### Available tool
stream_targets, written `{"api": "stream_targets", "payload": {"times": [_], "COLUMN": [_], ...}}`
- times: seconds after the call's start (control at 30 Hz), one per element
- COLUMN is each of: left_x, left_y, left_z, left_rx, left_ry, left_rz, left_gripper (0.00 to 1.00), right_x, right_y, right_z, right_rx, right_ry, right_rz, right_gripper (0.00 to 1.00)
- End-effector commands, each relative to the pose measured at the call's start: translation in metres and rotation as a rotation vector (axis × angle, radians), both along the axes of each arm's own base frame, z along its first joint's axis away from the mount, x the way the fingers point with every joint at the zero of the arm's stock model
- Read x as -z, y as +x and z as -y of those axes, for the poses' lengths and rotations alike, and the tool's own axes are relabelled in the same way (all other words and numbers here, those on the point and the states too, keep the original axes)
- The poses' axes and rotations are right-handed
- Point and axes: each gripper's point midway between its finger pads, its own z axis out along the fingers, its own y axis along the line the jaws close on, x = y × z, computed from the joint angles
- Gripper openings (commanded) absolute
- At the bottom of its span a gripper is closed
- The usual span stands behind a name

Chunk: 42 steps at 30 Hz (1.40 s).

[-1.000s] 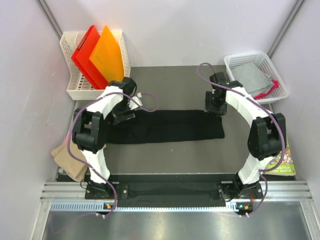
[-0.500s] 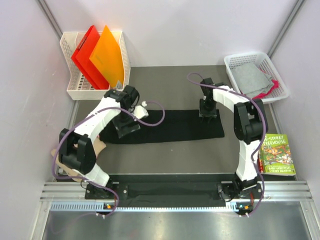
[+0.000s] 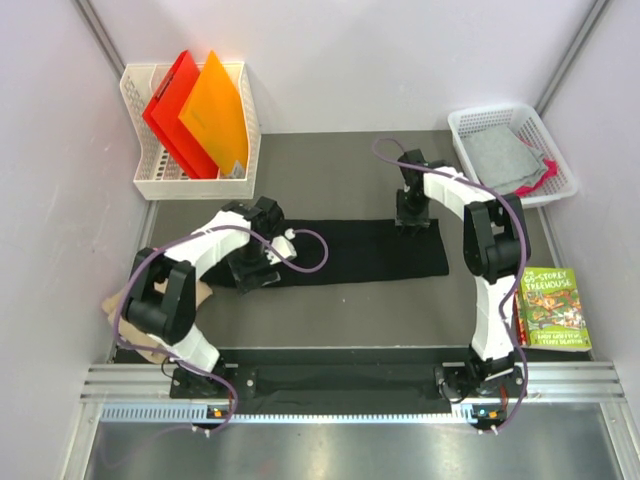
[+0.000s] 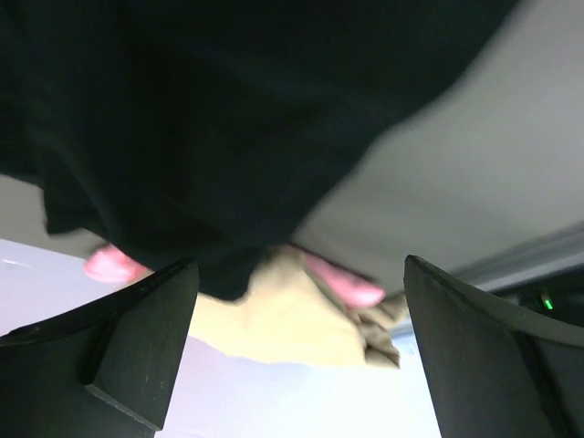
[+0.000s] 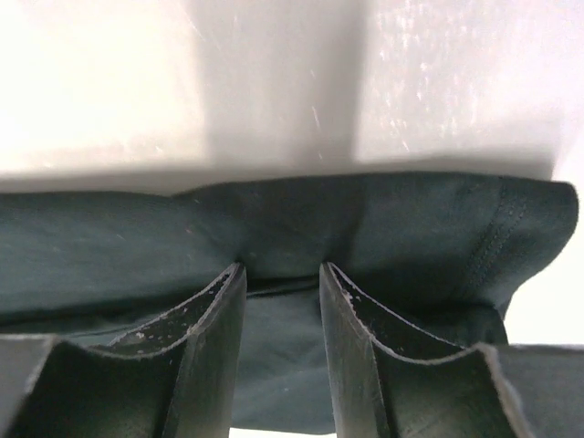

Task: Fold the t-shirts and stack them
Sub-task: Fold the other side of the tshirt into a rectangle

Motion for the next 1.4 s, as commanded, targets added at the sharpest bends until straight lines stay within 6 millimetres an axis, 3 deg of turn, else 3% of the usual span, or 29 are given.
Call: {"api": "stream_targets", "payload": {"times": [0.0, 0.13, 0.37, 0.53, 0.7, 0.83, 0.97, 1.03, 1.07, 1.13, 1.23, 1.37], "left_x": [0.009, 0.02, 0.042, 0.037, 0.021, 0.004, -0.039, -0.055, -0.071, -0.079, -0.07, -0.028], "left_y": [0.04, 0.057, 0.076, 0.079, 0.074, 0.054, 0.038, 0.038, 0.048, 0.047, 0.056, 0.07], "left_z": [0.009, 0.008, -0.011, -0.02, -0.029, -0.03, -0.026, -0.021, -0.016, 0.0, 0.019, 0.035], "left_rx": [-0.025, -0.041, -0.125, -0.179, -0.184, -0.182, -0.158, -0.151, -0.149, -0.154, -0.162, -0.199], "left_ry": [-0.018, -0.011, 0.007, -0.019, -0.034, -0.051, -0.1, -0.133, -0.163, -0.245, -0.29, -0.238], "left_rz": [0.11, 0.14, 0.11, 0.071, 0.077, 0.049, 0.057, 0.068, 0.107, 0.082, 0.053, -0.009], "left_gripper": [0.99, 0.99, 0.99, 0.99, 0.99, 0.99, 0.99, 0.99, 0.99, 0.99, 0.99, 0.99], "right_x": [-0.015, -0.009, -0.006, -0.002, 0.0, -0.004, -0.017, -0.024, -0.027, -0.031, -0.034, -0.032], "right_y": [-0.007, -0.015, -0.021, -0.025, -0.023, -0.019, -0.012, -0.009, -0.008, -0.006, -0.006, -0.011], "right_z": [0.007, 0.01, 0.012, 0.015, 0.018, 0.018, 0.018, 0.017, 0.016, 0.016, 0.013, 0.013], "right_rx": [0.0, 0.002, 0.0, 0.003, 0.007, 0.009, 0.004, 0.004, 0.003, 0.006, 0.01, 0.016], "right_ry": [0.002, 0.001, 0.003, -0.005, -0.004, 0.001, 0.007, 0.014, 0.018, 0.025, 0.037, 0.042], "right_rz": [0.042, 0.026, 0.026, 0.016, 0.011, 0.019, 0.046, 0.06, 0.062, 0.071, 0.076, 0.067], "right_gripper": [0.39, 0.39, 0.38, 0.38, 0.38, 0.38, 0.38, 0.38, 0.38, 0.38, 0.38, 0.38]}}
